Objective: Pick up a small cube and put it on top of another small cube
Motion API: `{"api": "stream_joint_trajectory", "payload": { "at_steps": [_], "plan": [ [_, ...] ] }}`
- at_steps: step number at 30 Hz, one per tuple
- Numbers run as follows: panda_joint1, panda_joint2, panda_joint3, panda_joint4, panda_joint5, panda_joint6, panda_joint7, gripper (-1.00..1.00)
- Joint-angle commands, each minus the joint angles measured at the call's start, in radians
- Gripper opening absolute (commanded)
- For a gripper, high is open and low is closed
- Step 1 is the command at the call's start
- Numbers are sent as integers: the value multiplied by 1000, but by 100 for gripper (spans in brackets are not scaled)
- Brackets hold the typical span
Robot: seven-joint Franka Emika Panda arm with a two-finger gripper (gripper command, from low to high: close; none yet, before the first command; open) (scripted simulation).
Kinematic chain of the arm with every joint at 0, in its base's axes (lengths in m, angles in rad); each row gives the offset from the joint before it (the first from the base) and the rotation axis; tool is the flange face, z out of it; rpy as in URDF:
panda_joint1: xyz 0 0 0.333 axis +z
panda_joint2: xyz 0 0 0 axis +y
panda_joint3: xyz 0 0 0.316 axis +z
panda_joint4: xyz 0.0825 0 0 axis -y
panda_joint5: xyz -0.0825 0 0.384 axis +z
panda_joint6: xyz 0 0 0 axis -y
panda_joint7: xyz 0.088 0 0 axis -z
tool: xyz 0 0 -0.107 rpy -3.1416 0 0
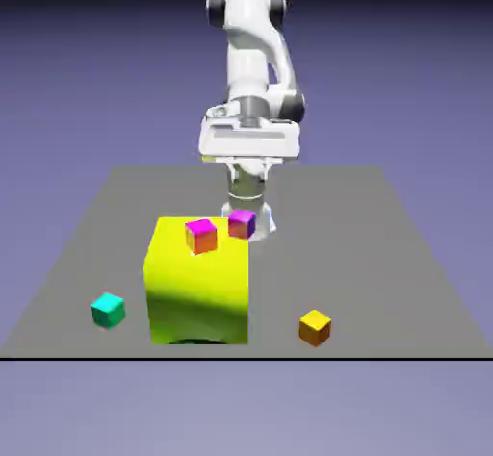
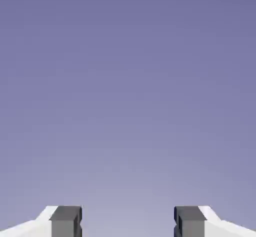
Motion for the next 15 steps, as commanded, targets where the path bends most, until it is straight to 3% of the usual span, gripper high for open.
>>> {"api": "stream_joint_trajectory", "payload": {
  "at_steps": [1,15],
  "plan": [
    [22,21,-14,9,1,-5,-44,0],
    [335,317,-204,128,14,-80,-652,0]
  ]
}}
